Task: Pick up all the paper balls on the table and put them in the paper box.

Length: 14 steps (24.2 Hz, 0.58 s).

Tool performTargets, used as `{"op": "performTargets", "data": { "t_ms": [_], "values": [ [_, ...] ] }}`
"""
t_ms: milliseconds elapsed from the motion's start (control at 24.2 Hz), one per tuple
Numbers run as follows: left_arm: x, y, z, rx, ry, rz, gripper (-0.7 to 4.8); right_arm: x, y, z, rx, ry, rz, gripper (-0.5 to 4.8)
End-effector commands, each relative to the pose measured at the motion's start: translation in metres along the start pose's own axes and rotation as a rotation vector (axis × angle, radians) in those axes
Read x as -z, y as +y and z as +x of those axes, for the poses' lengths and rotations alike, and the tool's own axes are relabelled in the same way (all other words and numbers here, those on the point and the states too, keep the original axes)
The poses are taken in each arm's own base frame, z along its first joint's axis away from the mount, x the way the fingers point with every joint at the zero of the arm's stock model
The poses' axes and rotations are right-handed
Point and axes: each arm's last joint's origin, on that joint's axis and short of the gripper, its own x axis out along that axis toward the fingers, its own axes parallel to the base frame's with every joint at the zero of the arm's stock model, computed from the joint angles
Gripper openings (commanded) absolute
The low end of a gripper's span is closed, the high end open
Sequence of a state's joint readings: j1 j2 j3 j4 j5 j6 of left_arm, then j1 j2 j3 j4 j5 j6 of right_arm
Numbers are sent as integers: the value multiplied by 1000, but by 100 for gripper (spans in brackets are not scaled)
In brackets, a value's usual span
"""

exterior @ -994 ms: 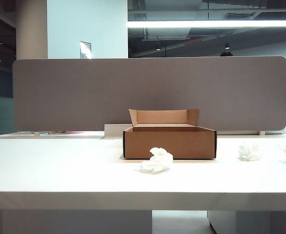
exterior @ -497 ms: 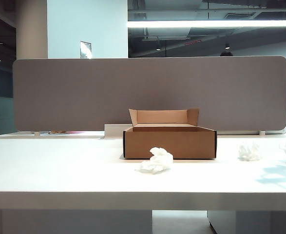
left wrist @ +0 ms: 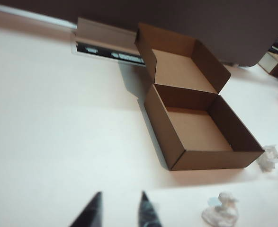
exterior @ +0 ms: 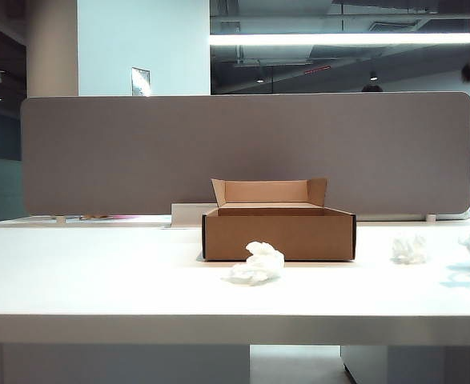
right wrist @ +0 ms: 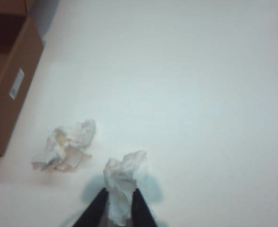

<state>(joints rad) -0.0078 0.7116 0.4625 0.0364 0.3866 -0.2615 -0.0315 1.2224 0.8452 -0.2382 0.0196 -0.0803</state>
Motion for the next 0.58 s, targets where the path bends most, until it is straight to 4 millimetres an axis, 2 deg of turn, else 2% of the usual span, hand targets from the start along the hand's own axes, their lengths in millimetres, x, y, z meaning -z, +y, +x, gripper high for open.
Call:
{"op": "performTargets", "data": {
  "t_ms": [41,207,331,497,580],
  "values": [
    [-18,-5,25,56,42,4,100,7,-2,16,-9,71,2,163],
    [-28,-15,56,113,111,4,100,16,0,32,-47,143,4,287],
    [-31,-24,80,153,160,18,107,21,1,42,-53,181,4,352],
    [-28,-39,114,215,235,60,160,27,2,54,-59,219,4,369],
    [-25,-46,132,238,272,61,163,31,2,61,-60,234,4,369]
  ]
}}
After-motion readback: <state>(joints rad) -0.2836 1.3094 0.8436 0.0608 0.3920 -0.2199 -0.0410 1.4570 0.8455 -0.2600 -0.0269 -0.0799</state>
